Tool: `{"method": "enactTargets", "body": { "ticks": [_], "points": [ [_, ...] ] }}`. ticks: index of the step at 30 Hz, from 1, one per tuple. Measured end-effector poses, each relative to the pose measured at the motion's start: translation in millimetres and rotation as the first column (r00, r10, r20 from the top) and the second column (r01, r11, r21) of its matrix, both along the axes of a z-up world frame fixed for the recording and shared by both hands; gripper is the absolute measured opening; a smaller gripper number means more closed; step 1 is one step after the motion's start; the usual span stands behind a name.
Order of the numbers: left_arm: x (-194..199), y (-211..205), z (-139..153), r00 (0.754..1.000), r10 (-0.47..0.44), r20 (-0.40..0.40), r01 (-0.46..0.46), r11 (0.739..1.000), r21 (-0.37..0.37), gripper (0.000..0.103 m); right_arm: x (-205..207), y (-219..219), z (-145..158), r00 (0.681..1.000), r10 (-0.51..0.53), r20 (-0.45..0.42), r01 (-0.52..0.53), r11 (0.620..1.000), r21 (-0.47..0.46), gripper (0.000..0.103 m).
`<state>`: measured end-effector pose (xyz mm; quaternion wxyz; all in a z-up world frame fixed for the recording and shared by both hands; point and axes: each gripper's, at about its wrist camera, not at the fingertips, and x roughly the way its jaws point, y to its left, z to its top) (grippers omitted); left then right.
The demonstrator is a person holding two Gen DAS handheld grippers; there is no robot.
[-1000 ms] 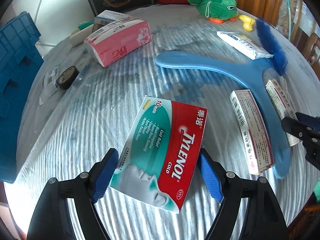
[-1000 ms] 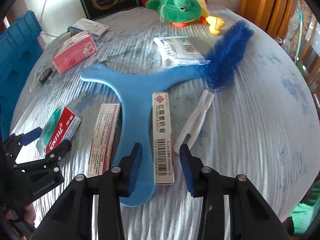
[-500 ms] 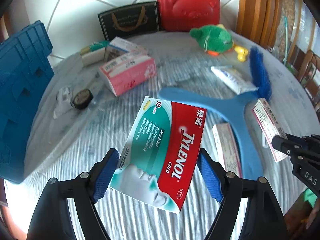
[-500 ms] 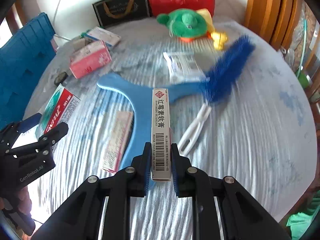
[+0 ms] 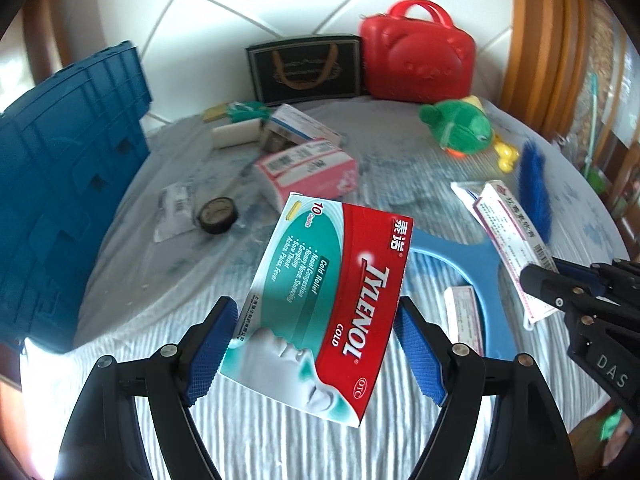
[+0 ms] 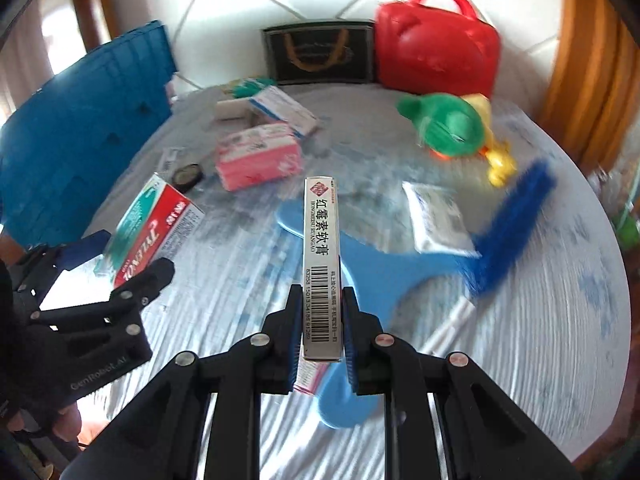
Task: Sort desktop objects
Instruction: 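Lift both boxes and carry them over the blue crate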
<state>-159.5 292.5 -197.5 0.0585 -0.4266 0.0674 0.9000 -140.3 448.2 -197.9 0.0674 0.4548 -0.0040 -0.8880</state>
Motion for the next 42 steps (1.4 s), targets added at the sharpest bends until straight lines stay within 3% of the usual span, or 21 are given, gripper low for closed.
{"method": "enactTargets", "body": {
  "ticks": [7, 12, 17, 21, 26, 29, 30, 31, 33, 35, 39, 42],
  "points": [
    [13, -35, 10, 0.99, 0.14, -0.02, -0.14, 0.99, 0.004, 0.08, -11, -43, 14, 0.985, 0.167, -0.034, -0.168, 0.986, -0.007, 0.018],
    [28, -64, 16, 0.965, 0.261, -0.038, -0.261, 0.965, -0.006, 0.08, -17, -80, 21, 0.95, 0.306, -0.057, -0.308, 0.951, -0.017, 0.018],
    [41, -103, 35, 0.924, 0.372, -0.087, -0.374, 0.927, 0.0, 0.08, -17, -121, 39, 0.91, 0.402, -0.106, -0.406, 0.914, -0.022, 0.018],
    [43, -143, 66, 0.888, 0.425, -0.174, -0.427, 0.904, 0.023, 0.08, -22, -159, 72, 0.878, 0.442, -0.184, -0.452, 0.892, -0.014, 0.018],
    [47, -203, 115, 0.842, 0.449, -0.298, -0.456, 0.889, 0.05, 0.08, -32, -223, 126, 0.83, 0.459, -0.318, -0.492, 0.87, -0.027, 0.018],
    [47, -256, 150, 0.797, 0.474, -0.373, -0.483, 0.872, 0.077, 0.081, -36, -271, 153, 0.79, 0.482, -0.379, -0.53, 0.848, -0.026, 0.018],
    [46, -272, 159, 0.801, 0.457, -0.386, -0.458, 0.884, 0.096, 0.072, -37, -292, 163, 0.773, 0.49, -0.403, -0.543, 0.839, -0.021, 0.018],
    [44, -286, 166, 0.798, 0.463, -0.387, -0.46, 0.882, 0.107, 0.072, -40, -310, 170, 0.76, 0.496, -0.421, -0.556, 0.831, -0.025, 0.018],
    [38, -319, 183, 0.755, 0.497, -0.429, -0.507, 0.856, 0.1, 0.072, -47, -346, 185, 0.732, 0.506, -0.455, -0.582, 0.812, -0.033, 0.018],
    [29, -353, 198, 0.754, 0.508, -0.417, -0.493, 0.857, 0.151, 0.072, -55, -380, 197, 0.715, 0.508, -0.481, -0.592, 0.806, -0.029, 0.018],
    [-1, -404, 217, 0.719, 0.522, -0.459, -0.524, 0.841, 0.135, 0.072, -78, -438, 213, 0.703, 0.52, -0.485, -0.621, 0.781, -0.064, 0.018],
    [-22, -435, 209, 0.709, 0.545, -0.447, -0.563, 0.82, 0.107, 0.072, -88, -468, 217, 0.696, 0.538, -0.476, -0.634, 0.772, -0.055, 0.018]
  ]
}}
